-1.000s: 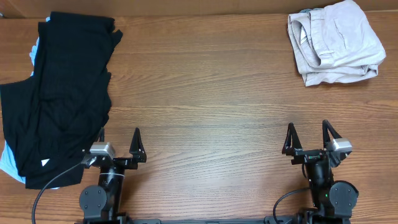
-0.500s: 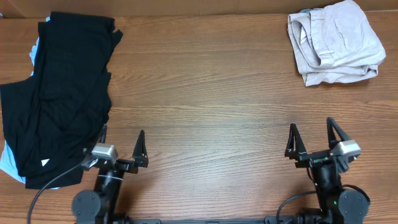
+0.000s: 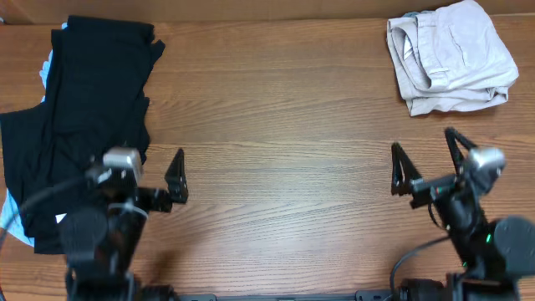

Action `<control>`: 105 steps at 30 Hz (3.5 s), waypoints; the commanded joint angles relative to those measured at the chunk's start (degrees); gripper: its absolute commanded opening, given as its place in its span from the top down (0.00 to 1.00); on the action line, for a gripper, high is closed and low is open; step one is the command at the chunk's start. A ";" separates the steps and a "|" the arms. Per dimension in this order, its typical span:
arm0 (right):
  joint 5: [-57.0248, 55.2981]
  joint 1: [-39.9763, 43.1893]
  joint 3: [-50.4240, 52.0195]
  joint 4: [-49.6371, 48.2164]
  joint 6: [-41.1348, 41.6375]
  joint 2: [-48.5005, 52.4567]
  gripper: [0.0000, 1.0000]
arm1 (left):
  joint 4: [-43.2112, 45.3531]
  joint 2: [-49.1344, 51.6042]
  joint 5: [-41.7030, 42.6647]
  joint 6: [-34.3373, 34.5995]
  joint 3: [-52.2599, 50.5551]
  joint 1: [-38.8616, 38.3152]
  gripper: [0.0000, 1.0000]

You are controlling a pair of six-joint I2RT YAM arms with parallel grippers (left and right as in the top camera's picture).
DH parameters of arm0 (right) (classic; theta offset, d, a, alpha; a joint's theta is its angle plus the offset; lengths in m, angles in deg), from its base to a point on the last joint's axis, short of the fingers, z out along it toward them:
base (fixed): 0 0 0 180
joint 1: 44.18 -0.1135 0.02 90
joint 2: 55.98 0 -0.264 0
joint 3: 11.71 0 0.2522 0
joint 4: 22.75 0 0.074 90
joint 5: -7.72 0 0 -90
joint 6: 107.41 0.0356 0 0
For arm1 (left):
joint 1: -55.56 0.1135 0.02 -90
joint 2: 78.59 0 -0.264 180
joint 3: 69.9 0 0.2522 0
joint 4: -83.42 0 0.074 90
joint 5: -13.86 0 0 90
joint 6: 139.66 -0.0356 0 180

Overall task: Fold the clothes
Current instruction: 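Reach the left gripper to the black clothes pile and grasp the top garment, then lift the black shirt with the left gripper and drag it rightward onto the open table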

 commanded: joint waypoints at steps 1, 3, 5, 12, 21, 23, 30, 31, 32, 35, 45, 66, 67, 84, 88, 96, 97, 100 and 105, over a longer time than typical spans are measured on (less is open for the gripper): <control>3.02 -0.39 -8.24 4.04 -0.39 7.26 0.00 | -4.66 8.46 -0.50 -2.32 8.48 -0.09 0.00; 3.91 -0.39 -12.90 8.87 -0.39 12.07 0.00 | -9.31 14.71 -0.57 -4.00 13.79 -0.09 0.00; 4.44 -0.39 -17.29 13.84 -0.39 17.09 0.00 | -14.27 21.18 -2.16 -6.34 19.37 -0.09 0.00; 7.89 -0.39 -24.55 19.21 -0.02 32.85 0.00 | -23.74 40.61 -4.68 -9.25 34.34 -0.09 0.00; 21.53 -0.39 -24.55 17.55 0.68 49.27 0.00 | -25.40 54.18 -5.31 -9.22 34.73 0.13 0.00; 21.49 -0.39 -24.55 17.40 0.68 51.89 0.00 | -26.36 56.59 -5.81 -9.18 34.73 0.76 0.00; 21.29 -0.66 -24.52 17.35 0.68 56.87 0.00 | -33.81 64.26 -15.96 -2.34 34.71 3.65 0.05; 21.27 -0.66 -24.52 17.29 0.68 57.07 0.00 | -35.50 65.31 -17.38 -1.11 34.71 3.76 0.08; 21.27 -0.66 -24.48 17.14 0.68 57.29 0.00 | -37.03 66.51 -19.54 0.74 34.71 3.87 0.11; 21.27 -0.66 -24.48 17.07 0.68 57.40 0.00 | -38.64 68.89 -23.50 4.79 34.67 4.20 0.15; 21.22 -1.22 -24.48 17.57 0.68 57.51 0.01 | -38.47 73.02 -26.29 8.02 34.29 10.19 0.30; 15.67 -4.72 -24.48 17.59 0.68 58.90 0.01 | -31.17 78.99 -24.06 9.07 34.10 13.35 0.50; 15.67 -4.72 -24.48 17.59 0.68 58.90 0.01 | -30.29 79.01 -22.86 9.05 34.10 13.35 0.45; 15.67 -4.72 -24.48 17.66 0.68 58.90 0.01 | -26.40 80.02 -19.04 8.92 34.10 13.33 0.73; 15.67 -4.72 -24.48 17.64 0.68 58.90 0.01 | -25.62 80.02 -18.21 9.05 34.10 13.33 0.87; 15.67 -4.72 -24.48 17.64 0.44 58.90 0.00 | -22.71 79.93 -13.00 8.98 34.47 13.29 0.96; 15.67 -4.72 -24.48 17.64 0.44 58.90 0.00 | -22.86 79.84 -11.52 8.81 34.97 13.29 0.96; 15.72 -4.72 -24.48 17.66 0.46 58.90 0.00 | -25.73 79.62 -6.03 8.22 38.47 13.29 0.96; 15.69 -4.72 -24.48 17.79 0.44 58.90 0.00 | -36.11 79.49 1.84 5.70 50.69 13.20 0.96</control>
